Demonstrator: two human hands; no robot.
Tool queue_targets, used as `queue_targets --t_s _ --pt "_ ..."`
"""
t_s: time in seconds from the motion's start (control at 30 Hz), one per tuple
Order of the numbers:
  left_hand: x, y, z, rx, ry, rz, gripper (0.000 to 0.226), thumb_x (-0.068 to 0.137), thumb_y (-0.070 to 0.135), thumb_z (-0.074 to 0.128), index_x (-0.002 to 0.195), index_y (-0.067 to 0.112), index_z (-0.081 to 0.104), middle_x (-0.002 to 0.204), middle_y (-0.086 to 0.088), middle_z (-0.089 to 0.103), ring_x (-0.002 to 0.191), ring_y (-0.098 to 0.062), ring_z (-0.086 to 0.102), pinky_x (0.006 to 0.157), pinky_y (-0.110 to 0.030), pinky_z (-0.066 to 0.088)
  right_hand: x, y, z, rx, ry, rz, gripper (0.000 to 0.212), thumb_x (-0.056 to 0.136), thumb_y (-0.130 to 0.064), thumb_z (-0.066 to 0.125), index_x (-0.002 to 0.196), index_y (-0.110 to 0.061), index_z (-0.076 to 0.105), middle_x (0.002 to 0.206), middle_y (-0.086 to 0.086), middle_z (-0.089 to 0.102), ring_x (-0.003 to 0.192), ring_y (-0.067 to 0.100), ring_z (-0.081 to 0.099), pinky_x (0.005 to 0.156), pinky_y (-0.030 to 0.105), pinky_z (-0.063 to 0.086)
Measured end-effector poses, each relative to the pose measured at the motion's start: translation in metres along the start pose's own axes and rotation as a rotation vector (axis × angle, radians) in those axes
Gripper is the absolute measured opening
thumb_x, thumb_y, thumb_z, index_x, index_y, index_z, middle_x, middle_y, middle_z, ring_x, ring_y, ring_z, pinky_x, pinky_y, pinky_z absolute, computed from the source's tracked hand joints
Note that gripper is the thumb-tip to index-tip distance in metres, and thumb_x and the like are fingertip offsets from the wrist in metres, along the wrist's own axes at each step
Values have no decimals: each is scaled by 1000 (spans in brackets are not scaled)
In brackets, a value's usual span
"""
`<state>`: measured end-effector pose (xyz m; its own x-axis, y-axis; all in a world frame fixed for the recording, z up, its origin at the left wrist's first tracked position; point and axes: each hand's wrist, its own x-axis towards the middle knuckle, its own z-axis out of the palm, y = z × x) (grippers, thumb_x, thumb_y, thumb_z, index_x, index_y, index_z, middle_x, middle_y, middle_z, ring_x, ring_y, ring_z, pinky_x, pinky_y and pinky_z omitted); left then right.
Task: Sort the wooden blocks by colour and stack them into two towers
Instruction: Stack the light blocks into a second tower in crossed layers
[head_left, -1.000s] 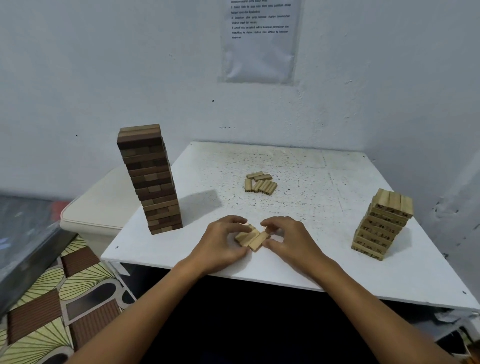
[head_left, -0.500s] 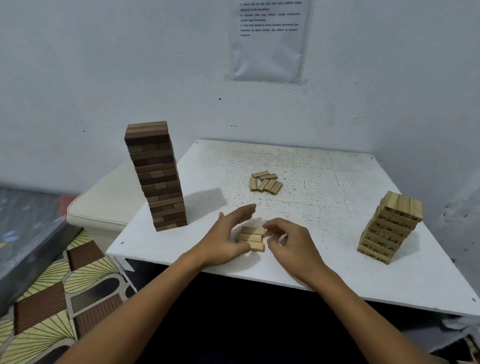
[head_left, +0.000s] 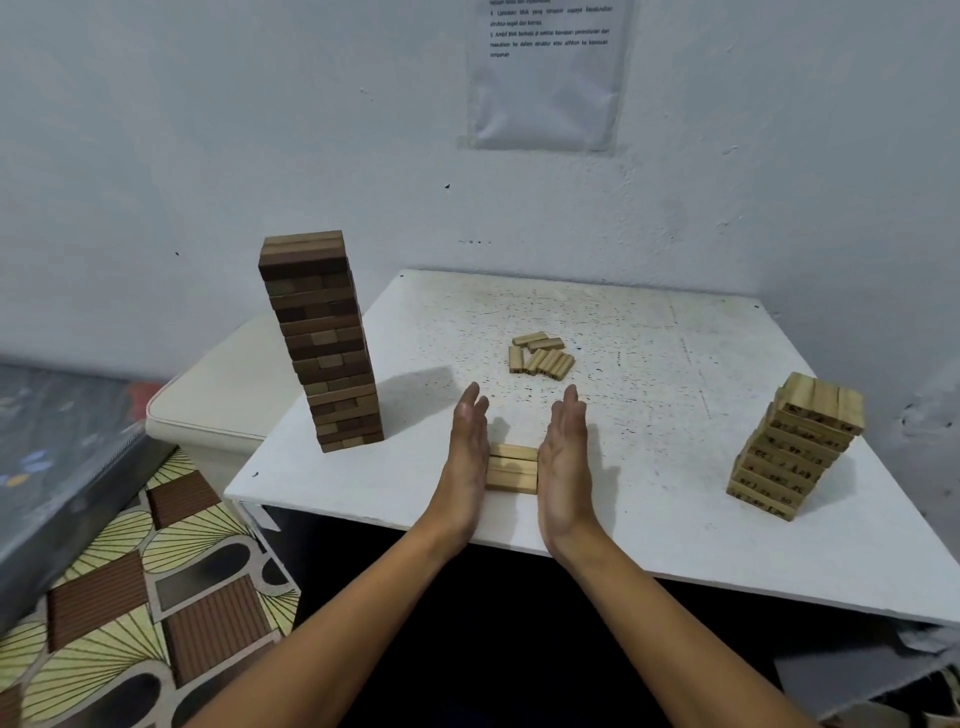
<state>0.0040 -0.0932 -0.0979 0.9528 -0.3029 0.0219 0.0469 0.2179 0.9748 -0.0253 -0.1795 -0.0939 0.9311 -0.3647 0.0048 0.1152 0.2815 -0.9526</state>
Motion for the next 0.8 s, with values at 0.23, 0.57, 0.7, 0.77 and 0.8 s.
queue_targets --t_s 0.23,0.57,0.7,0.77,0.8 --pt "0 -4 1 3 -5 5 73 84 62 22 150 31 22 157 3 26 145 -4 19 122 -32 11 -2 4 3 -50 26 -40 63 96 -53 31 153 -31 15 160 -13 14 140 -6 17 120 28 11" --pt "18 10 -65 940 -322 206 82 68 35 76 141 38 38 132 9 57 125 0 48 105 -23 38 16 -18 -57 -913 -377 -98 83 78 -12 71 144 -41 31 128 -4 56 127 8 49 101 24 38" --pt "25 7 -73 994 -355 197 87 70 43 78 143 42 33 129 14 59 124 -1 49 107 -27 38 20 -24 -63 -1056 -500 -71 98 74 -26 79 148 -48 18 132 -8 54 127 3 46 104 25 35" --pt "26 6 -72 1001 -352 225 84 71 42 78 143 40 34 126 14 62 123 0 50 106 -25 37 22 -22 -64 -1040 -481 -81 101 72 -25 81 148 -48 18 129 -10 55 125 2 48 103 22 36" --pt "26 6 -72 999 -347 240 83 72 40 78 143 38 36 124 13 63 122 0 51 105 -24 37 24 -22 -64 -1028 -473 -88 101 72 -24 81 148 -47 19 128 -10 57 124 1 49 102 21 36"
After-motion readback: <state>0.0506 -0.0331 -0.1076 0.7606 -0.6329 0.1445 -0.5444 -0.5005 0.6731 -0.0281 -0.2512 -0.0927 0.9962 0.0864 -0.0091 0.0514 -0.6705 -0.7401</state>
